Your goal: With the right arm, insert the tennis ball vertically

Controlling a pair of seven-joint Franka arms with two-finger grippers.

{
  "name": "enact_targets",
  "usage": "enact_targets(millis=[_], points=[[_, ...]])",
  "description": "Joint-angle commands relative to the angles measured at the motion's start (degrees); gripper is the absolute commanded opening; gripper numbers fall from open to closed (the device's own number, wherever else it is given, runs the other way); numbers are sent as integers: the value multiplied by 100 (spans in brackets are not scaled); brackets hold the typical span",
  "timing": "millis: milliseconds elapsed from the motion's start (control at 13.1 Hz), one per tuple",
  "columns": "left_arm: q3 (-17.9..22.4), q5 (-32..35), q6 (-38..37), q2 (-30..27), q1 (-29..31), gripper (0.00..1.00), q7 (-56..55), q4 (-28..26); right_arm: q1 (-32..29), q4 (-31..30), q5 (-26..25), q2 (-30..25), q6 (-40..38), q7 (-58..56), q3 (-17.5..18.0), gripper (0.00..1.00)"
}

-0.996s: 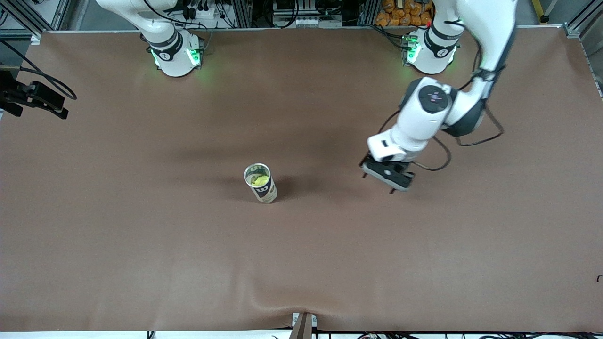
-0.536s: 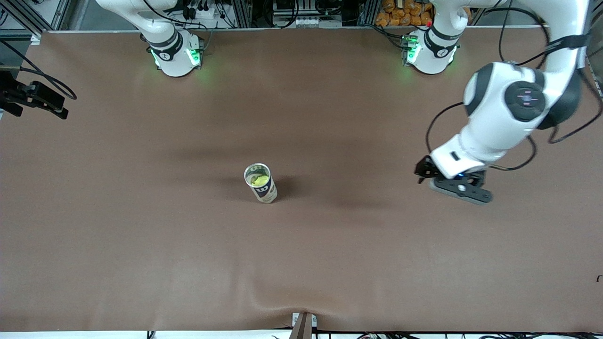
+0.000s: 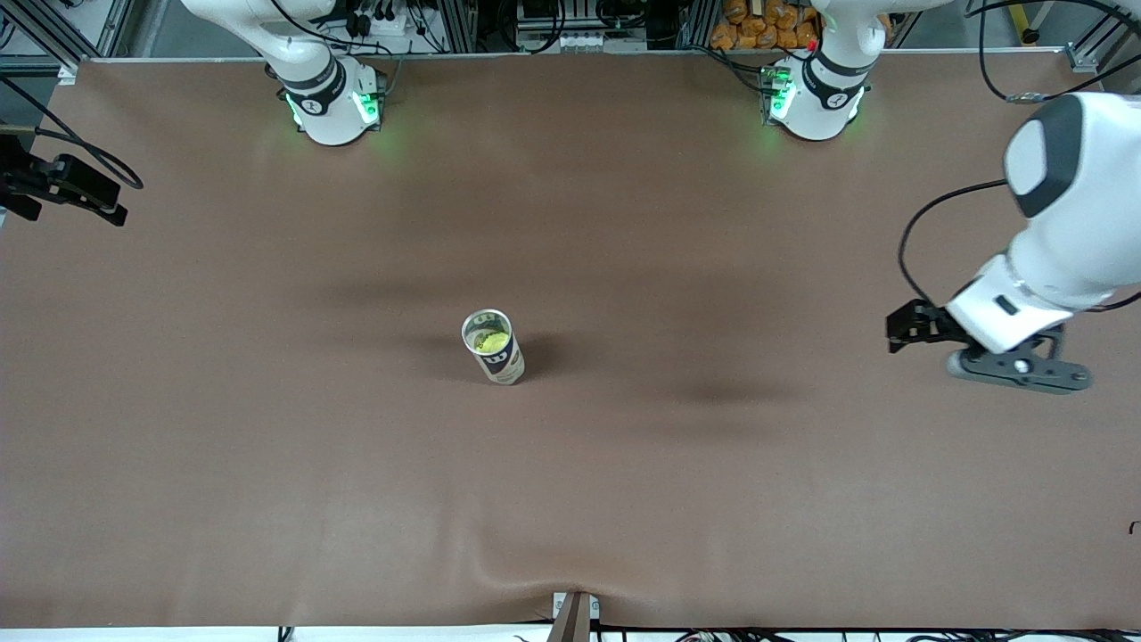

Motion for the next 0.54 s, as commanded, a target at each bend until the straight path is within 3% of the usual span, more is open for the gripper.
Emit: enact_targets(millis=[0, 153, 460], points=[[-33, -16, -866, 46, 93, 100, 10, 685, -132, 109, -8, 37, -75, -73, 98, 100], [-51, -7, -1245, 37, 303, 100, 37, 959, -141, 118, 0, 37, -66, -65, 107, 100], [-86, -68, -1308, -33, 620, 100, 37, 1188, -123, 109, 0, 37, -75, -65, 107, 100]])
